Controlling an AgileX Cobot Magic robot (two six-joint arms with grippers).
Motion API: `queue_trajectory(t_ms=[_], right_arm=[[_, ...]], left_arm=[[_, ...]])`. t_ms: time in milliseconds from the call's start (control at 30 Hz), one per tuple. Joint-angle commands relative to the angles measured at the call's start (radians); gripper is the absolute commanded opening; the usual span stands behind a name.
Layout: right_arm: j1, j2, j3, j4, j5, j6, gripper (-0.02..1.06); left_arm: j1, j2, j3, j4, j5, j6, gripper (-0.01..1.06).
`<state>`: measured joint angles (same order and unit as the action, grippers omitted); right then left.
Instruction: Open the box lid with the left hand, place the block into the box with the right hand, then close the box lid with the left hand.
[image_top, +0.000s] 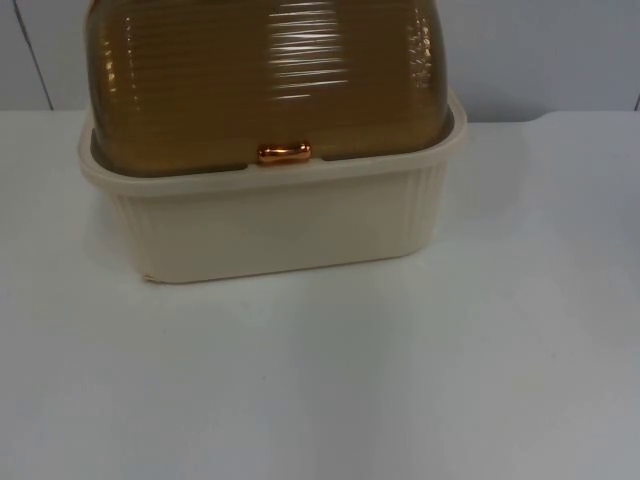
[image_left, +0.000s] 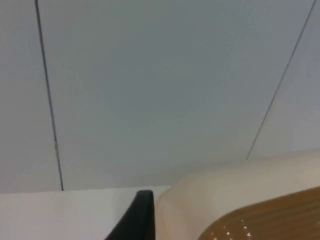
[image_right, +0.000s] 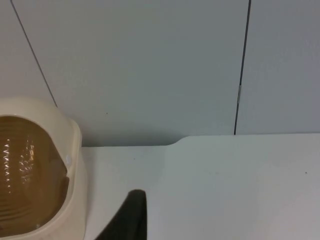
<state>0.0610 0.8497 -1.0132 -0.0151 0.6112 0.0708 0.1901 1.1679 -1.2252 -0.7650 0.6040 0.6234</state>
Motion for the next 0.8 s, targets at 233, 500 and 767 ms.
queue_trajectory(t_ms=[233,500,767], right_arm=[[0.003,-0.005,-0.003,-0.008,0.013,0.028,1.03],[0.003,-0.227,-0.003,-0.029,0.058,0.015,1.03],[0.003,-0.556,-0.003,-0.111,0.207,0.017,1.03]], left_arm=[[-0.007,-0.042,0.003,0.004,0.087,-0.033,1.05],[-0.015,-0.385,0.014,0.476,0.027,-0.287,1.05],[-0.081,-0.749,0.016,0.511,0.111,-0.296,1.05]])
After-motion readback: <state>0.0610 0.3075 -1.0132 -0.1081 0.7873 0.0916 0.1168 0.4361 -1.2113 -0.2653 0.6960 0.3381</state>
